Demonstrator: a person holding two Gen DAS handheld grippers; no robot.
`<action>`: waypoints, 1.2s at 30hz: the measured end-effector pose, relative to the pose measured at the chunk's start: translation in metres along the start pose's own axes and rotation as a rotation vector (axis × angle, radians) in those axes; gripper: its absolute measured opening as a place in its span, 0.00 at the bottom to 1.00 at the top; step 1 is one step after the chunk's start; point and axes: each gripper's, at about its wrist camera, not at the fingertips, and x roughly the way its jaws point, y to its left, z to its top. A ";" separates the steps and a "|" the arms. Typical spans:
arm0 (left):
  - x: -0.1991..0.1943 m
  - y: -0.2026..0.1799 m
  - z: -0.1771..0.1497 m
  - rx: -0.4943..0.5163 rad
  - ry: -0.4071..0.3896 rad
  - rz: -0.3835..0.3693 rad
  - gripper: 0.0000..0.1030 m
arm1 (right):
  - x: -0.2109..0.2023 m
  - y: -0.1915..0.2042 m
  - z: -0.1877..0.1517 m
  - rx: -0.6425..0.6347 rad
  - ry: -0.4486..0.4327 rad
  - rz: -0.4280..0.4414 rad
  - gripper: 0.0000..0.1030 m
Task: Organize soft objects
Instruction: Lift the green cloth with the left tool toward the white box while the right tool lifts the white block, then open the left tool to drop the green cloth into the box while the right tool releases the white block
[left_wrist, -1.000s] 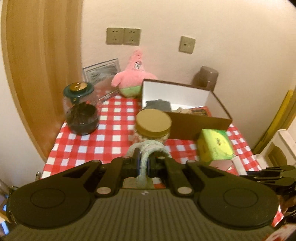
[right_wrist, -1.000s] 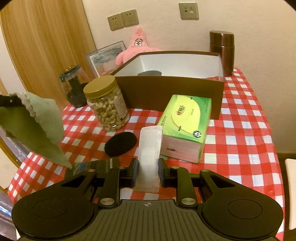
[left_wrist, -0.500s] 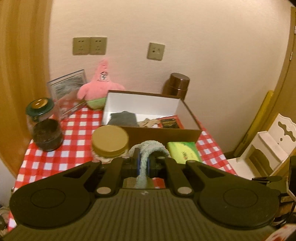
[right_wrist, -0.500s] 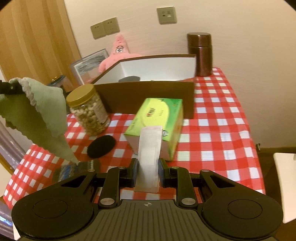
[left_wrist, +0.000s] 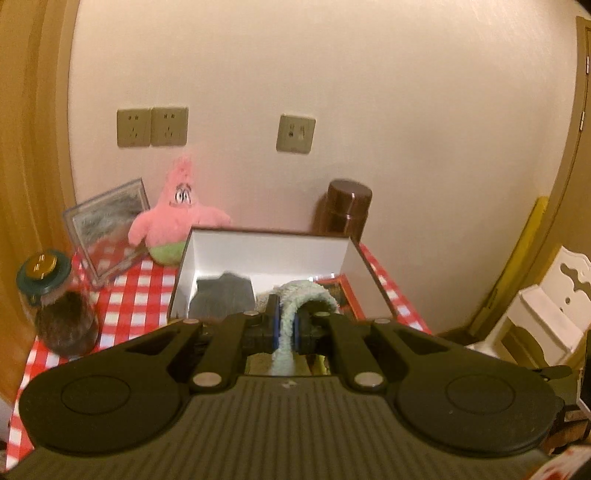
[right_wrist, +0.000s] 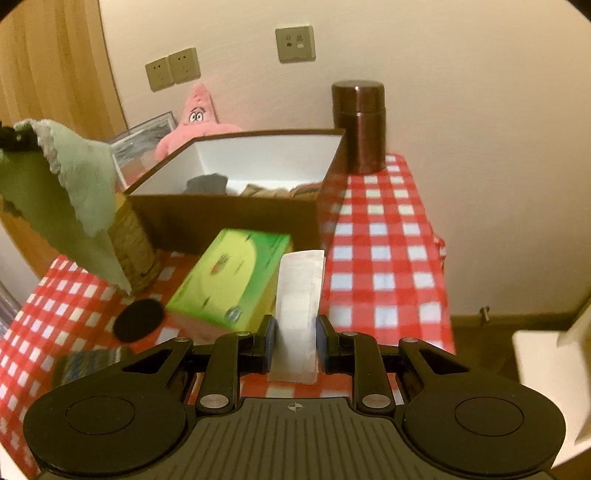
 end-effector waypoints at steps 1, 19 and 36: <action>0.004 -0.001 0.006 0.004 -0.011 0.004 0.06 | 0.003 -0.002 0.005 -0.007 -0.008 0.000 0.23; 0.124 -0.011 0.092 0.034 -0.026 0.048 0.06 | 0.102 -0.007 0.138 -0.045 -0.110 0.124 0.23; 0.255 -0.017 0.098 0.048 0.123 0.054 0.06 | 0.190 -0.025 0.167 -0.021 -0.018 0.117 0.23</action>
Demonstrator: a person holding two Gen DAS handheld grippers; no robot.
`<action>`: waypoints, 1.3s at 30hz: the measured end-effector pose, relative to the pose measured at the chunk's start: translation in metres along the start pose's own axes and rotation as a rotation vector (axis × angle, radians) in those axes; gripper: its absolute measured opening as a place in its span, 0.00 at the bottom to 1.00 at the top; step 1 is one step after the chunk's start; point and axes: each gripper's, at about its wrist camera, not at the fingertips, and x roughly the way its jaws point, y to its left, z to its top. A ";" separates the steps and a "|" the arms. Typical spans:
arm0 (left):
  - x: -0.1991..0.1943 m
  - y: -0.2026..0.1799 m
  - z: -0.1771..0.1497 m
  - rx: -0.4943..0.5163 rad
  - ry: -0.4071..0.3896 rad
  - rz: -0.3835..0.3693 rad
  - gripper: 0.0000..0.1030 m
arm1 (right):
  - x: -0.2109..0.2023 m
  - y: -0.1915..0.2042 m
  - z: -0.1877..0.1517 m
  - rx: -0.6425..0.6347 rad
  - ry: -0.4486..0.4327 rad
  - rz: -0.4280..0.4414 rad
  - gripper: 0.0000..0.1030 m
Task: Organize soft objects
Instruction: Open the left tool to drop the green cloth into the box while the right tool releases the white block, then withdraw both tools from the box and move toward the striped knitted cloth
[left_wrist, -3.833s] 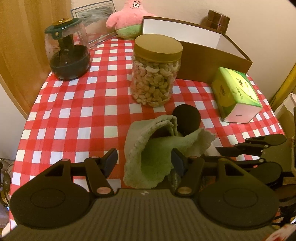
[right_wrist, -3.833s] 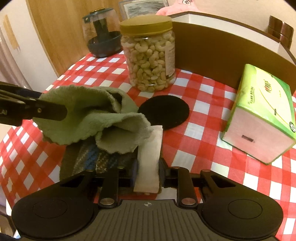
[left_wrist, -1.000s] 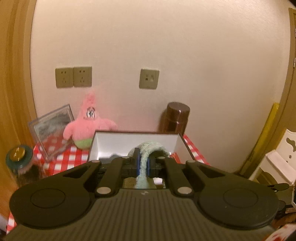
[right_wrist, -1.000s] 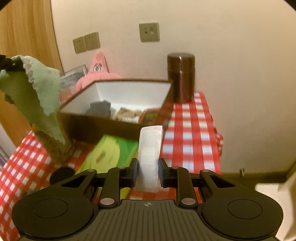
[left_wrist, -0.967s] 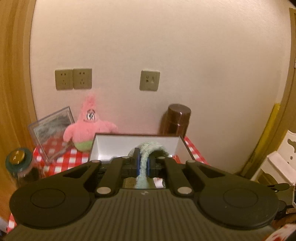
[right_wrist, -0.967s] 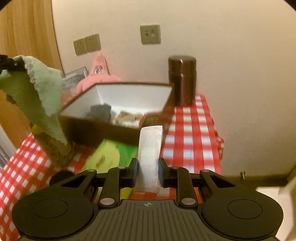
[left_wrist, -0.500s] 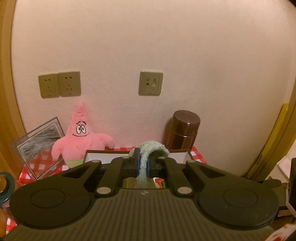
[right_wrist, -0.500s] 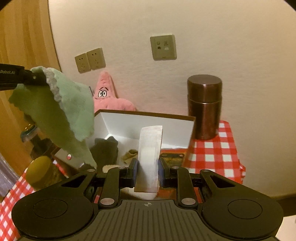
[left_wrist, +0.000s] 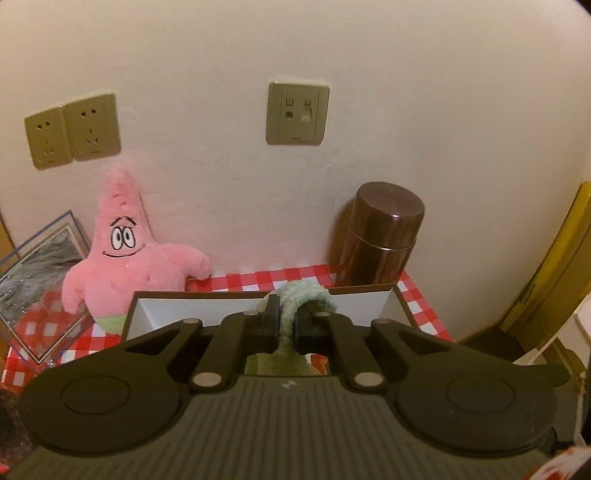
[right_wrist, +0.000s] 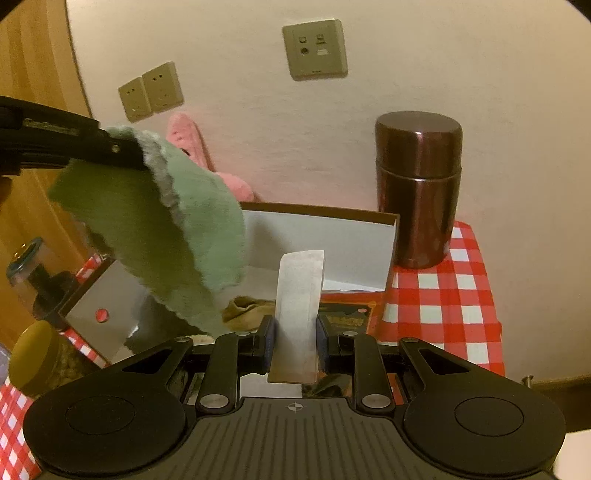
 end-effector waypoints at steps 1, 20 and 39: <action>0.006 0.000 0.000 -0.001 0.009 0.002 0.07 | 0.002 -0.002 0.001 0.004 0.001 -0.001 0.23; 0.057 0.018 -0.023 -0.016 0.176 0.054 0.35 | 0.034 -0.011 0.007 0.026 0.030 -0.014 0.23; 0.046 0.013 -0.046 0.001 0.213 0.042 0.52 | 0.023 -0.002 0.005 0.021 -0.020 -0.017 0.63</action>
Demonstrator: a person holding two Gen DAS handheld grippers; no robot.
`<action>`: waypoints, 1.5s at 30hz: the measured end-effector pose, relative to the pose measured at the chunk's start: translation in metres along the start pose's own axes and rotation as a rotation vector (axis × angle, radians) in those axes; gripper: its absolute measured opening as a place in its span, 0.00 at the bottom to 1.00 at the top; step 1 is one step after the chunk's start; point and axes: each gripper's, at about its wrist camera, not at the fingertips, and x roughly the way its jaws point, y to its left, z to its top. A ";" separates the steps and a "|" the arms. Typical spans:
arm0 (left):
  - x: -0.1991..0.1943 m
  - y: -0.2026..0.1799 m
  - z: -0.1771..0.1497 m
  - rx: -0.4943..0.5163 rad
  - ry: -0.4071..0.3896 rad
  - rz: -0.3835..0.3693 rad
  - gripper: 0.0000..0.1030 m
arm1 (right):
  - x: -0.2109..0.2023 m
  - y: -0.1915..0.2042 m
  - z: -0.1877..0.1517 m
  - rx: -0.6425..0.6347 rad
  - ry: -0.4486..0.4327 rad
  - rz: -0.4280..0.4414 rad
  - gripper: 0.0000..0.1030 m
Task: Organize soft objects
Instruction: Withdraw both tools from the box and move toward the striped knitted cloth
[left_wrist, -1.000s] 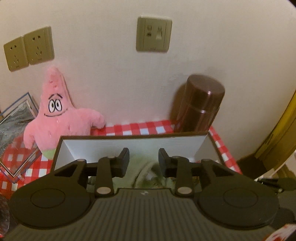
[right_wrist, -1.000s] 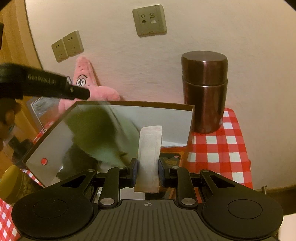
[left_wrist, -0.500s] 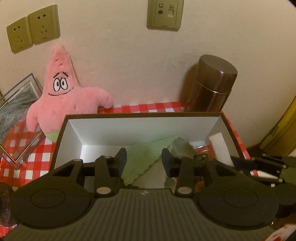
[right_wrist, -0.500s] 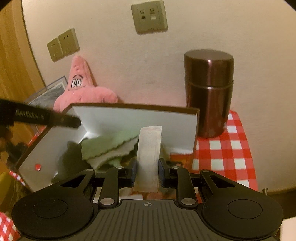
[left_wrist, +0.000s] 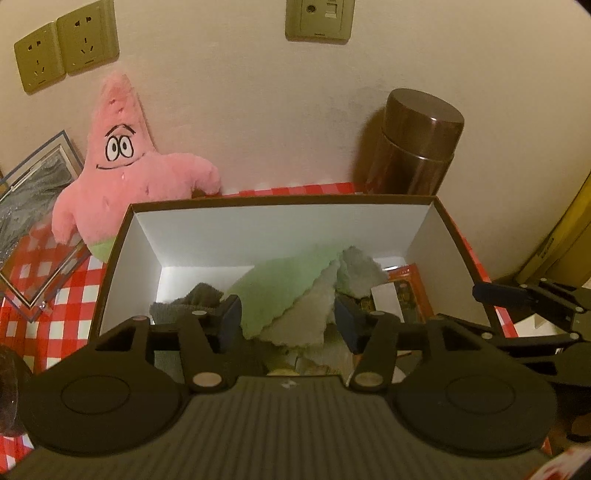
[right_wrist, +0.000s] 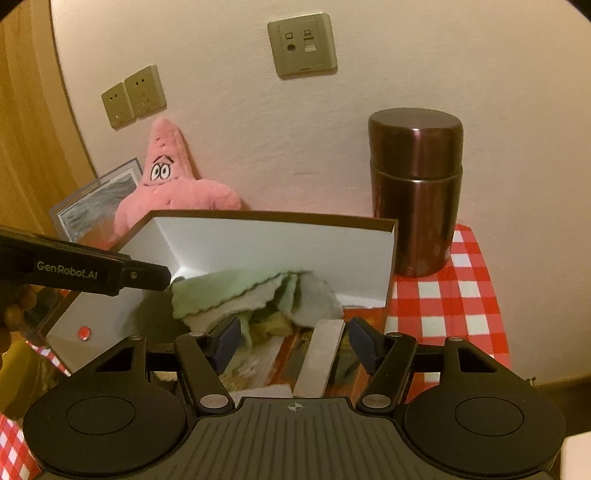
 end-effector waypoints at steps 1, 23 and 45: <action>-0.002 0.000 -0.002 0.000 0.001 -0.001 0.52 | -0.002 0.001 -0.001 0.002 0.002 0.000 0.64; -0.080 0.003 -0.042 -0.044 -0.042 -0.044 0.54 | -0.080 0.033 -0.018 0.040 -0.050 0.016 0.69; -0.199 0.012 -0.133 -0.034 -0.123 -0.110 0.59 | -0.176 0.089 -0.080 0.098 -0.079 0.025 0.72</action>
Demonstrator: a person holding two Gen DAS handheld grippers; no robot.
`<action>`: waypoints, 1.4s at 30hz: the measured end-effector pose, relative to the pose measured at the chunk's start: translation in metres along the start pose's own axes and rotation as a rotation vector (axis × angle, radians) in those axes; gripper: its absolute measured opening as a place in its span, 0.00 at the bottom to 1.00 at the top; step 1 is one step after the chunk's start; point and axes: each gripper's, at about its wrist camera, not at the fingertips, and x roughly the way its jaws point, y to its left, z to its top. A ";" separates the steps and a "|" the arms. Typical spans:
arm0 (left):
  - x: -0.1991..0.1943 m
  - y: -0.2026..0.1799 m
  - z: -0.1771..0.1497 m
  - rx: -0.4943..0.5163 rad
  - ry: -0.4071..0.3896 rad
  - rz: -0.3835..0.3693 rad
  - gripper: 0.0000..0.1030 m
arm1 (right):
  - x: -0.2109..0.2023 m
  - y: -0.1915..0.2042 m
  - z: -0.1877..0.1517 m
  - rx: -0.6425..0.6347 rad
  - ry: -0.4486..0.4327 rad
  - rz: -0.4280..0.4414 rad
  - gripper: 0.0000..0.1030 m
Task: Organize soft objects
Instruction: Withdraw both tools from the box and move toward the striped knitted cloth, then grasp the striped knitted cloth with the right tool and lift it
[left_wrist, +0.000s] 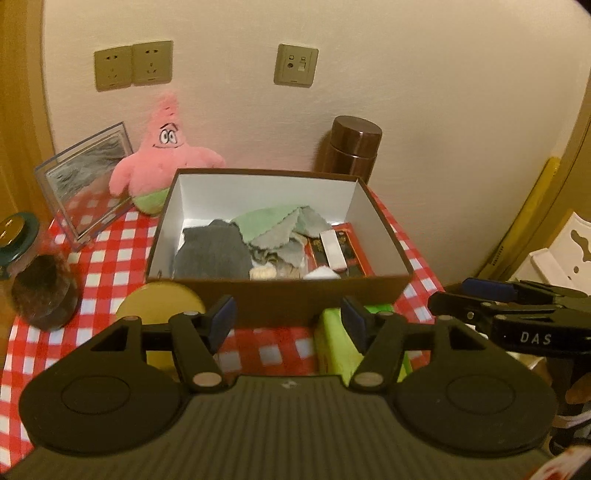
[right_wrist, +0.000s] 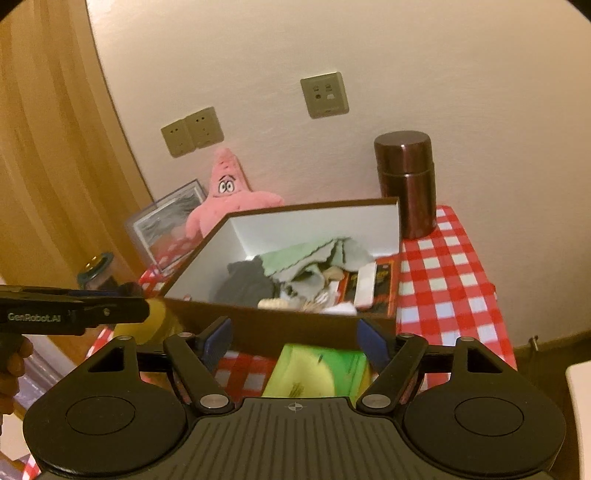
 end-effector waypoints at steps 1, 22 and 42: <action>-0.006 0.002 -0.006 -0.003 0.001 -0.001 0.59 | -0.004 0.003 -0.005 0.003 0.003 0.000 0.73; -0.080 0.069 -0.118 -0.096 0.099 0.059 0.60 | -0.026 0.074 -0.107 0.003 0.191 0.071 0.73; -0.062 0.099 -0.185 -0.147 0.253 0.108 0.60 | 0.017 0.117 -0.160 -0.011 0.379 0.141 0.79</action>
